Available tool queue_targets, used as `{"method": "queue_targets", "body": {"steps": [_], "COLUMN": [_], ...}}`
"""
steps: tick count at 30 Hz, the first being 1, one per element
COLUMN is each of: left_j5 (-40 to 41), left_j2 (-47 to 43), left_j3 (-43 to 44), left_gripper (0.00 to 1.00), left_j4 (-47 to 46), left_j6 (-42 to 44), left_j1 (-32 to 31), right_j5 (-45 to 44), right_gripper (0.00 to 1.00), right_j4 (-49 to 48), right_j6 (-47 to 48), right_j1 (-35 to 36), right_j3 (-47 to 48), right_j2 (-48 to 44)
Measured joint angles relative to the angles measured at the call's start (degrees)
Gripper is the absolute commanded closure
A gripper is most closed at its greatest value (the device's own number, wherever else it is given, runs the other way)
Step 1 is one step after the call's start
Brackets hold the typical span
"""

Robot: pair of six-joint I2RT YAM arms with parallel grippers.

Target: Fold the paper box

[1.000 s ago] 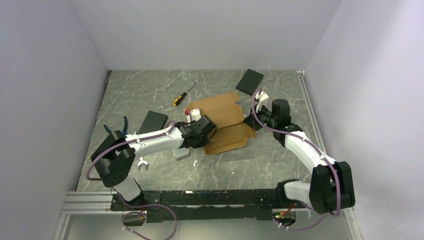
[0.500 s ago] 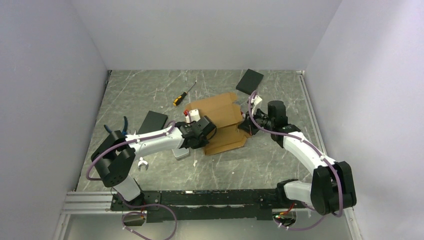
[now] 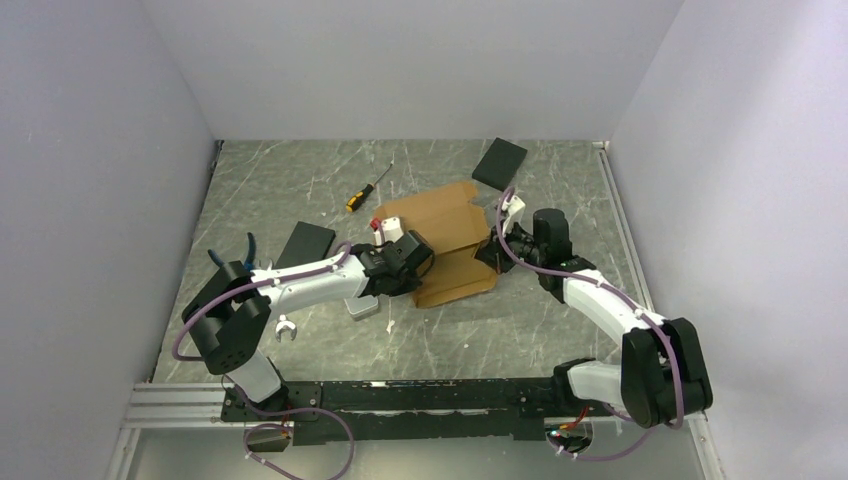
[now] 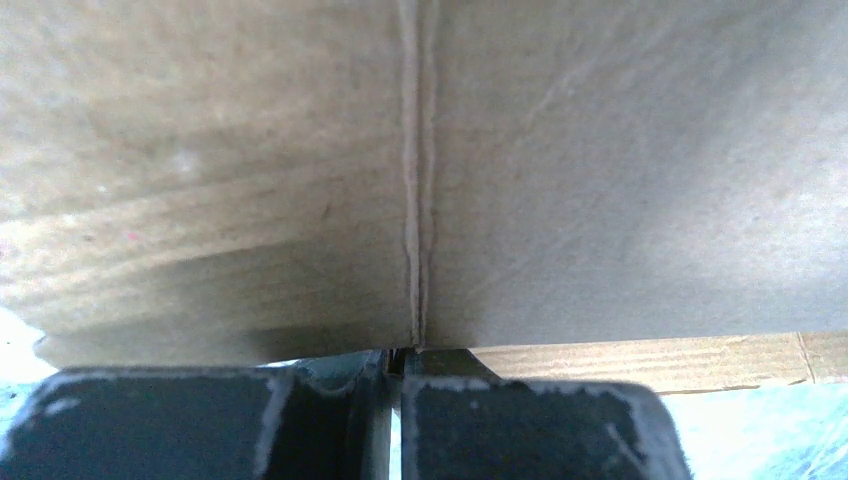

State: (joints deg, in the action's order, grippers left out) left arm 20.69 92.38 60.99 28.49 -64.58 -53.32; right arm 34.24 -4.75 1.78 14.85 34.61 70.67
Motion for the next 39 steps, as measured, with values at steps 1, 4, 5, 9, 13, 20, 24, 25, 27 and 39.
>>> {"method": "queue_targets", "body": {"steps": [1,4,5,9,13,20,24,25,27,39], "left_j5": [0.0,0.0,0.1,0.7,1.8,3.2,3.2,3.2,3.2,3.2], "left_j2": [0.0,0.0,0.0,0.0,-0.8,-1.9,-2.0,-2.1,-2.1,-2.1], "left_j3": [0.0,0.0,0.0,-0.2,-1.7,-3.2,-3.5,-3.5,-3.5,-3.5], "left_gripper": [1.0,1.0,1.0,1.0,1.0,1.0,1.0,1.0,1.0,1.0], "left_j4": [-0.2,-0.5,-0.4,0.0,0.1,0.1,0.1,0.0,0.0,0.0], "left_j6": [0.0,0.0,-0.1,-0.7,-1.3,-1.7,-1.7,-1.7,-1.7,-1.7], "left_j1": [0.0,0.0,0.0,0.0,0.0,-0.1,-0.1,-0.2,-0.2,-0.2], "right_j5": [-0.2,-0.1,0.3,2.5,6.9,12.4,14.6,14.9,15.5,13.9], "right_gripper": [1.0,1.0,1.0,1.0,1.0,0.91,0.9,0.9,0.9,0.99], "right_j4": [-0.2,-0.7,-0.3,4.4,12.8,26.5,33.4,34.5,36.7,35.9], "right_j6": [-0.2,0.2,1.0,6.8,17.2,33.5,41.0,42.3,45.0,47.2], "right_j1": [0.0,-0.1,-0.1,-0.2,-0.2,-0.6,-0.9,-0.9,-0.9,-0.9], "right_j3": [-0.3,-0.3,-0.1,2.0,4.4,7.8,8.4,8.4,8.4,6.3], "right_j2": [-0.2,-0.3,-0.3,-0.7,-4.5,-8.6,-8.7,-8.7,-8.9,-10.0]}}
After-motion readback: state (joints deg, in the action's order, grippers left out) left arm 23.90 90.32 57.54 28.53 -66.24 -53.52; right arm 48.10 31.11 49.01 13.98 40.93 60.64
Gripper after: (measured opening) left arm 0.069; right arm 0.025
